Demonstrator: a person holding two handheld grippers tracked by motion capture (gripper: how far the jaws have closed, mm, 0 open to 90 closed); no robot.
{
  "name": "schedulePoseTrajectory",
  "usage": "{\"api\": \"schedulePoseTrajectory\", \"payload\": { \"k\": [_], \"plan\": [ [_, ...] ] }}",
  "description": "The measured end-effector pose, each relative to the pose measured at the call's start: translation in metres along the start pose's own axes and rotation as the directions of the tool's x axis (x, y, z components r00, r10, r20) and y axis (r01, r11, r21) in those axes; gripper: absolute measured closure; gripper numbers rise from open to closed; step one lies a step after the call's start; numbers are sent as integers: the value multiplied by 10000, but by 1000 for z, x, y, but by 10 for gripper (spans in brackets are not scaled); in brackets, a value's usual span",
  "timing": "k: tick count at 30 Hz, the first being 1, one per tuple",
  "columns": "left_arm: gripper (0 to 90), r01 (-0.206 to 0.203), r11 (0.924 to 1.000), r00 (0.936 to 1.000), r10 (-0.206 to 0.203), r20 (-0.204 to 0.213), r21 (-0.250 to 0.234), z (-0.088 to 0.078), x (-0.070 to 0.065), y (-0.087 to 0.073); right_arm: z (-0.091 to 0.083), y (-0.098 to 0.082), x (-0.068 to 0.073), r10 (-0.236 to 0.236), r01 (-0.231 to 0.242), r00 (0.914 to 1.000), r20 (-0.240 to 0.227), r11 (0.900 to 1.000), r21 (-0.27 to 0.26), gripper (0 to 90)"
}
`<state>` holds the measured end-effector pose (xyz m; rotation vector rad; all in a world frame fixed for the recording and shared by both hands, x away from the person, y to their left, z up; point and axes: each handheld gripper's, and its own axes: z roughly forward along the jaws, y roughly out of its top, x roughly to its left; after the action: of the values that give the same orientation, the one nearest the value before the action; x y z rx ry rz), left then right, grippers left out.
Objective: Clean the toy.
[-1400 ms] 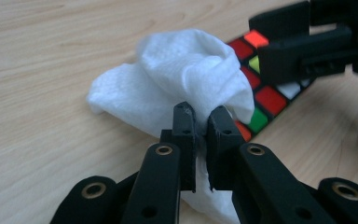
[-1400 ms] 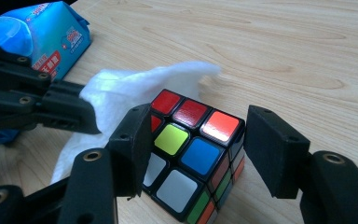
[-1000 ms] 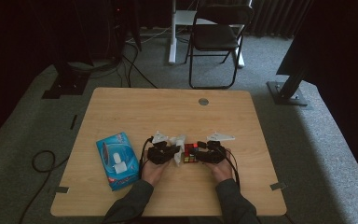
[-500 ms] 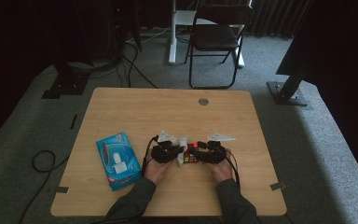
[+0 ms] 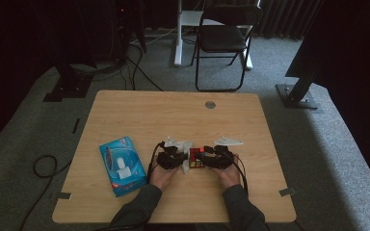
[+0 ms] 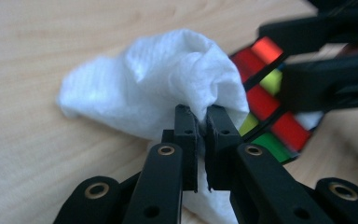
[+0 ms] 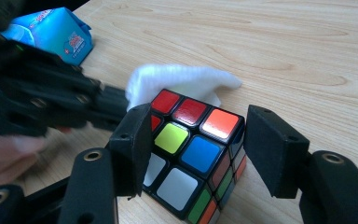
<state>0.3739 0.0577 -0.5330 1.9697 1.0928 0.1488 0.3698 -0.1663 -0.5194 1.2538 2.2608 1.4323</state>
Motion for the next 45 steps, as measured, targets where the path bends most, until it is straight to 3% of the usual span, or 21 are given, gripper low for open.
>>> {"api": "schedulePoseTrajectory", "payload": {
  "k": [2, 13, 17, 20, 26, 39, 45],
  "plan": [
    [851, 77, 9993, 9999, -75, -70, 355, 7, 2, -4, 0, 0, 0, 20, -20, 10000, -7, 10000, -5, 426],
    [850, 42, 9995, 9999, -39, -118, 298, 8, 3, -7, 0, 0, 0, 11, -11, 10000, -2, 10000, -25, 432],
    [852, -54, 9997, 9996, 60, -275, 238, 2, 1, -4, 0, 0, 0, 16, -16, 9999, -108, 10000, -23, 446],
    [852, -132, 9999, 9995, 130, -302, -88, -9, -2, 1, 1, 0, 1, -2, 2, 9999, -134, 10000, -31, 453],
    [852, -250, 9987, 9997, 246, -87, -452, -23, -12, 6, 0, -1, 1, 6, -7, 10000, -91, 10000, -48, 454],
    [852, -354, 9993, 9994, 354, 20, -133, -20, -16, -1, 1, -1, 2, 41, -42, 10000, -41, 10000, -63, 454],
    [853, -431, 9988, 9990, 433, -89, 244, -7, -11, -7, 1, -1, 1, 116, -115, 9999, 64, 9999, -129, 460]
  ]
}}
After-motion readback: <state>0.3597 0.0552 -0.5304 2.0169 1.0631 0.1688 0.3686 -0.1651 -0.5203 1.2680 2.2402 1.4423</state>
